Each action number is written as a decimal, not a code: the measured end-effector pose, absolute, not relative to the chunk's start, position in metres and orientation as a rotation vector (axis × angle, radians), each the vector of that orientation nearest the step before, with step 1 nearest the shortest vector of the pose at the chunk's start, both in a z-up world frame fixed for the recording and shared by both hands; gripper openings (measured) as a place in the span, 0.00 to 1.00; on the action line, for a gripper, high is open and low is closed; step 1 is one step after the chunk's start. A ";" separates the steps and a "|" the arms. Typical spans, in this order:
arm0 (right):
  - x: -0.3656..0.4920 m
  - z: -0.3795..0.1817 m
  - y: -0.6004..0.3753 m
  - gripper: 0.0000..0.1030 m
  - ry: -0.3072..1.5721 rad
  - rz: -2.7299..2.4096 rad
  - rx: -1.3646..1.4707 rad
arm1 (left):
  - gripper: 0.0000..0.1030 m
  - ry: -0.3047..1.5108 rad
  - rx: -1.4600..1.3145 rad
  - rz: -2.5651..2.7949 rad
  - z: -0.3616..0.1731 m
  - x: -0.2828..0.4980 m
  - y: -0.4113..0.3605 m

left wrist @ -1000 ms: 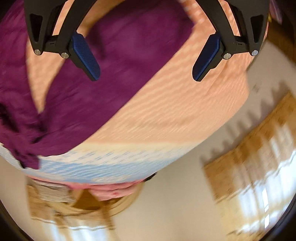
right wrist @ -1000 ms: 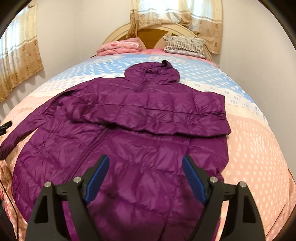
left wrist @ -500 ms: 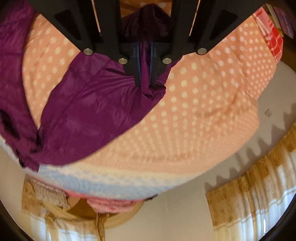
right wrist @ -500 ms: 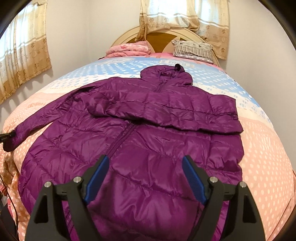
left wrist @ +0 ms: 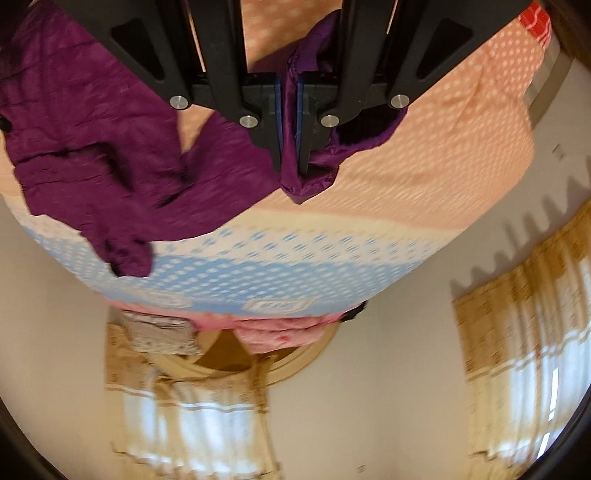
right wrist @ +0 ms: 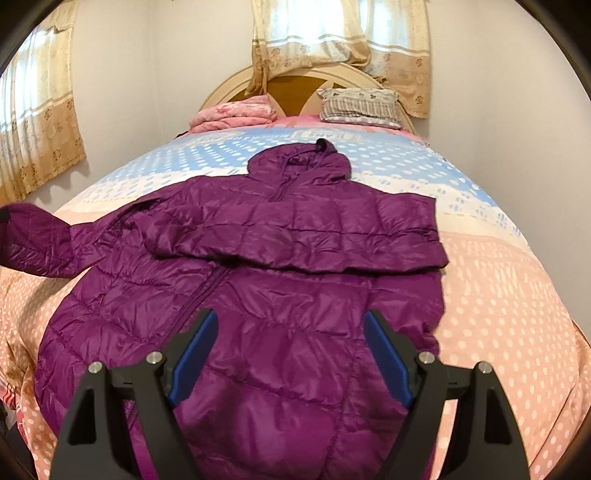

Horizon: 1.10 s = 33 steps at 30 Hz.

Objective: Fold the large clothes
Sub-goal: 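Grasp the other purple sleeve with the left tool and lift it, then lay the held sleeve across the jacket body and open the left tool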

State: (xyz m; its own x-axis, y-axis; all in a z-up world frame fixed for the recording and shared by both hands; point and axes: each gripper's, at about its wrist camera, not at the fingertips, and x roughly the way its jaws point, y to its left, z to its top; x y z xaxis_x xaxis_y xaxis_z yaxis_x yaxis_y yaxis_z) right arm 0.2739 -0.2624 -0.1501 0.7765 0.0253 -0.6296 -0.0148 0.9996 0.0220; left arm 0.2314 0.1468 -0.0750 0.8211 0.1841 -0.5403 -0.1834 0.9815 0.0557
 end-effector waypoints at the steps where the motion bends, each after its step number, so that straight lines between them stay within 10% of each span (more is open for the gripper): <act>1: 0.273 -0.150 -0.267 0.81 0.680 0.016 0.020 | 0.03 0.568 0.006 0.176 -0.071 0.236 0.137; 23: 0.258 -0.161 -0.333 0.81 0.689 -0.076 0.131 | 0.08 0.569 0.121 -0.259 -0.093 0.304 -0.106; 28: 0.260 -0.165 -0.335 0.81 0.706 -0.072 0.130 | 0.65 0.531 0.137 -0.287 -0.107 0.298 -0.130; 33: 0.263 -0.164 -0.333 0.81 0.717 -0.065 0.129 | 0.77 0.471 0.153 -0.316 -0.102 0.280 -0.125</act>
